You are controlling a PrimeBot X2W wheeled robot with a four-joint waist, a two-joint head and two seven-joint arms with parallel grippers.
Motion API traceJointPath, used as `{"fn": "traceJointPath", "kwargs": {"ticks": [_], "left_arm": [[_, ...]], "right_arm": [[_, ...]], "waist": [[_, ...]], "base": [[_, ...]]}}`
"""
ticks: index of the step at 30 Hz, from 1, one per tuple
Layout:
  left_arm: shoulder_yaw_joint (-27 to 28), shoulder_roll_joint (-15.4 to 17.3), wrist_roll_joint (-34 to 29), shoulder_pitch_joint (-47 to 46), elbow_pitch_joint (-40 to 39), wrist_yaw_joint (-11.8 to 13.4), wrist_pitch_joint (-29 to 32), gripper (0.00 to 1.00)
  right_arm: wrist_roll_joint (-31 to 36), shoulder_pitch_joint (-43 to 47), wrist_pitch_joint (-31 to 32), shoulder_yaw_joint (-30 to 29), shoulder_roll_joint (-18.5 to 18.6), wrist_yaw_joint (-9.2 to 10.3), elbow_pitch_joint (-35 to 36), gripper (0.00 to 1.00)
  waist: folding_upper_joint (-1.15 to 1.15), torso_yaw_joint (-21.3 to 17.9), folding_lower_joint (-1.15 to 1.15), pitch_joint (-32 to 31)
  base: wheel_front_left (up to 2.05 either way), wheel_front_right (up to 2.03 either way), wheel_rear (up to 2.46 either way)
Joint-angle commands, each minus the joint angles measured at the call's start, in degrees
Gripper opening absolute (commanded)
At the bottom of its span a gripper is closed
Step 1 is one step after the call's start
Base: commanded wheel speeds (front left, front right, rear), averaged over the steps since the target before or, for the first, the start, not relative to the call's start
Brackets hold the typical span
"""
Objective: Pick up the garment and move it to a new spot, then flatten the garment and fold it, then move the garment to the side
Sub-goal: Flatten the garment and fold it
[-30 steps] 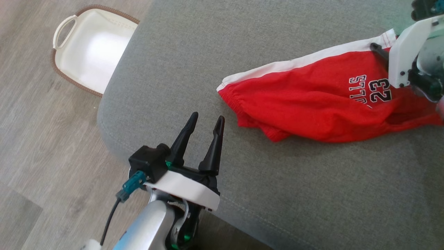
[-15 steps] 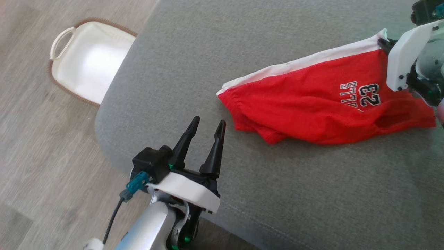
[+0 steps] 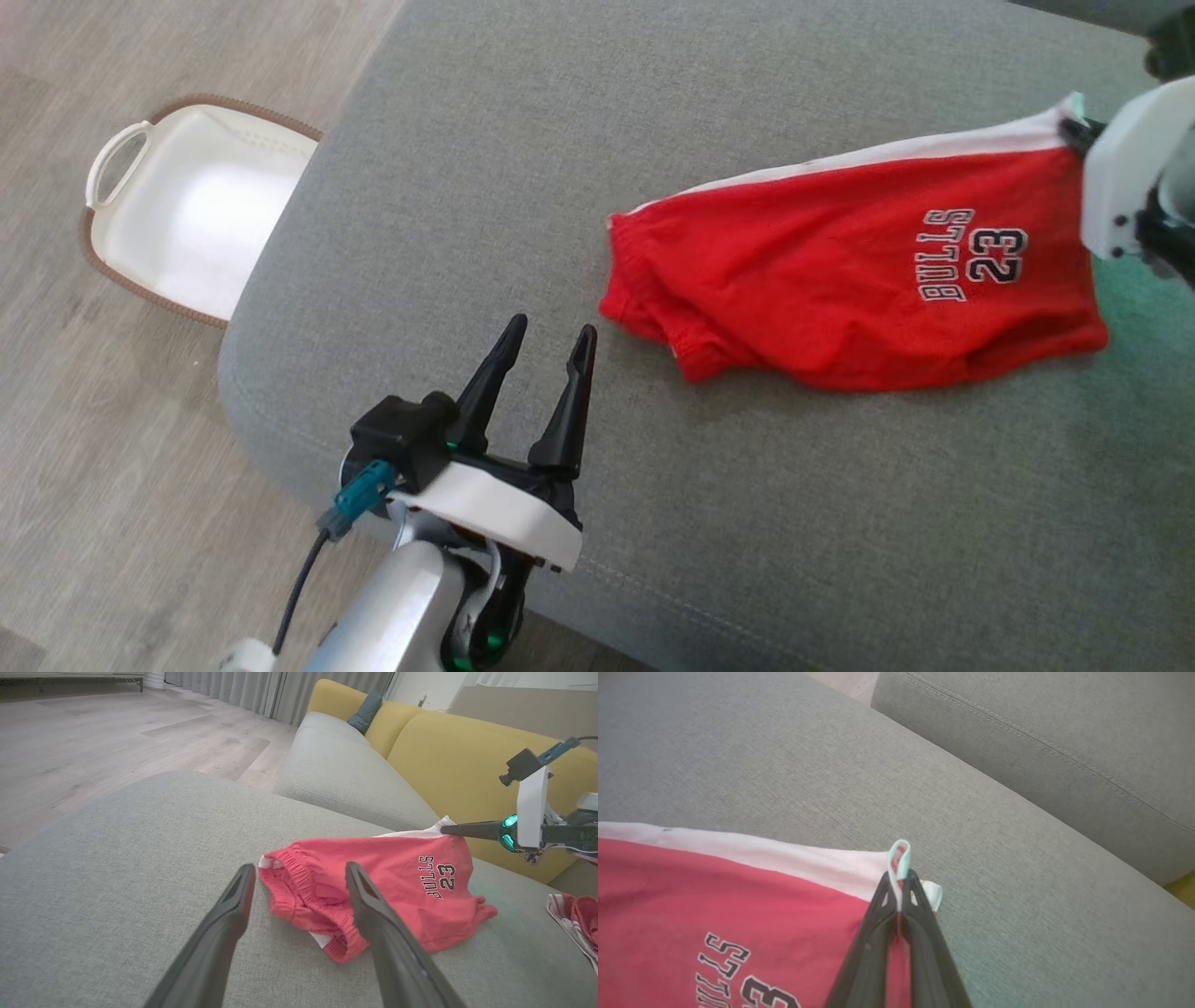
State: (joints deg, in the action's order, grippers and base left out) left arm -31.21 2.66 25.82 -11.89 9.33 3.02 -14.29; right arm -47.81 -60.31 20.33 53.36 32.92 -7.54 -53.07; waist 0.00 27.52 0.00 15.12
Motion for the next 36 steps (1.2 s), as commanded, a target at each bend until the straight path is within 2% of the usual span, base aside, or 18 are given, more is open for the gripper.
{"fn": "traceJointPath", "kwargs": {"ticks": [1, 6, 15, 16, 17, 22, 24, 36], "left_arm": [[1.8, 0.2, -0.3, -0.5, -1.6, -0.2, -0.7, 1.00], [1.8, 0.2, -0.5, -0.1, -1.4, -0.4, -0.7, 1.00], [1.8, 0.2, -0.6, -0.1, -1.3, -0.6, -0.7, 1.00], [1.8, 0.2, -0.5, -0.2, -1.3, -0.5, -0.7, 1.00], [1.7, 0.2, -0.5, -0.2, -1.3, -0.5, -0.7, 1.00], [2.2, 0.2, -0.9, -0.4, -0.7, -0.4, -0.7, 1.00], [2.9, 0.2, -1.6, -0.4, -0.2, -0.5, -0.7, 1.00], [13.8, 0.2, -6.0, 0.7, 0.2, -2.2, -0.7, 1.00]], "right_arm": [[0.1, -0.3, -0.3, 0.7, 1.4, 0.05, 0.2, 0.00], [0.5, -0.4, 0.9, 2.2, 2.2, 0.05, -1.6, 0.00], [0.4, -0.5, -0.8, 3.5, 2.2, 0.05, -3.6, 0.00], [0.5, -0.5, -1.1, 3.7, 2.0, 0.05, -3.9, 0.82], [0.6, -0.5, -1.3, 3.9, 1.8, 0.05, -4.3, 1.00], [0.4, 0.6, -1.2, 4.1, -0.7, 0.05, -7.5, 1.00], [0.2, 0.8, -3.2, 3.8, -2.0, 0.05, -7.8, 1.00], [-1.6, 5.1, -24.3, 0.4, -10.1, 0.05, -4.7, 1.00]], "waist": [[0.00, 0.1, 0.00, -0.1], [0.00, 0.4, 0.00, -0.4], [0.00, 1.1, 0.00, 0.3], [0.00, 1.2, 0.00, 0.4], [0.00, 1.2, 0.00, 0.6], [0.00, 0.2, 0.00, -0.2], [0.00, -0.9, 0.00, -1.2], [0.00, -10.7, 0.00, -10.4]], "base": [[0.00, 0.00, 0.00], [0.00, 0.00, 0.00], [0.00, 0.00, 0.00], [0.00, 0.00, 0.00], [0.00, 0.00, 0.00], [0.00, 0.00, 0.00], [0.00, 0.00, 0.00], [0.00, 0.00, 0.00]]}}
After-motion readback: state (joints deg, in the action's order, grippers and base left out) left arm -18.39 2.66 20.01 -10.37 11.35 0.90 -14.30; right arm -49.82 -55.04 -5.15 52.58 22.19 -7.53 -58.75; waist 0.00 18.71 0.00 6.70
